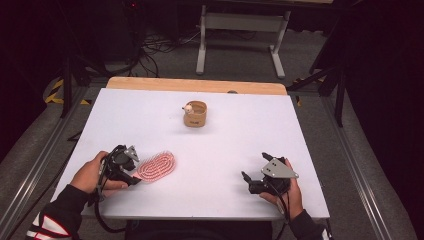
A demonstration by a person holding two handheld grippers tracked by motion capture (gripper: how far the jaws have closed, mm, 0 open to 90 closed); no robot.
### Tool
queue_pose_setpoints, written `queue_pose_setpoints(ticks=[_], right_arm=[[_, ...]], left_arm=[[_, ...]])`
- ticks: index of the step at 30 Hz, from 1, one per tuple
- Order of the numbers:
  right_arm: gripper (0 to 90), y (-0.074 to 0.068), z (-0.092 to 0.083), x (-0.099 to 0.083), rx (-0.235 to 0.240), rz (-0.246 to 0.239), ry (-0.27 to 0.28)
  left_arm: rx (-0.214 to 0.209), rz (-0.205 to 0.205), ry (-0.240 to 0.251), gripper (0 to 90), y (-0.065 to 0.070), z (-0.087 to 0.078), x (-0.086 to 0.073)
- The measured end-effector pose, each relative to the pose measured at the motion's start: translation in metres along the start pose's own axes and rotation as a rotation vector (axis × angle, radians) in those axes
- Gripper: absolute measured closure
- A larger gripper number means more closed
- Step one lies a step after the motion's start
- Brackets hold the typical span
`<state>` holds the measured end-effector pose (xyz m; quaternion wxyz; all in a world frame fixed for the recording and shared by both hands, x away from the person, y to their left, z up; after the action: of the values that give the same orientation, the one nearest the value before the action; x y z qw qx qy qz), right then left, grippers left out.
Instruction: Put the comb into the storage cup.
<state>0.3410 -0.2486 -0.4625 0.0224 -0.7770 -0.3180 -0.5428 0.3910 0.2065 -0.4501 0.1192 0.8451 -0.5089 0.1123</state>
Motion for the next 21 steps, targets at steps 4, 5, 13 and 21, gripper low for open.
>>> queue_pose_setpoints(ticks=[4, 5, 13, 21], right_arm=[[8.0, 0.000, 0.000, 0.000, 0.002, -0.003, 0.000], [8.0, 0.000, 0.000, 0.000, 0.001, -0.002, 0.000], [8.0, 0.000, 0.000, 0.000, 0.001, 0.001, 0.000], [8.1, 0.001, -0.001, 0.000, -0.003, 0.002, 0.003]], left_arm=[[-0.007, 0.000, 0.020, 61.2, 0.000, 0.000, 0.000], [-0.006, -0.002, 0.023, 64.0, 0.000, 0.000, 0.000], [0.022, 0.008, 0.088, 69.5, 0.003, 0.001, -0.008], [0.091, -0.011, 0.150, 69.7, 0.012, 0.002, -0.014]])
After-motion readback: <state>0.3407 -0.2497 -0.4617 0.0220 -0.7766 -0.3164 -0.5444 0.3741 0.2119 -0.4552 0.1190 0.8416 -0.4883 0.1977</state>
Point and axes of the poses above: each handheld gripper's, and its own axes: z roughly forward along the jaws, x roughly out of its top, y roughly to its right, the point moved 1 cm from there along z, roughly forward along the jaws, and after that the axes turned 5 degrees about -x, right-handed, at the moved point
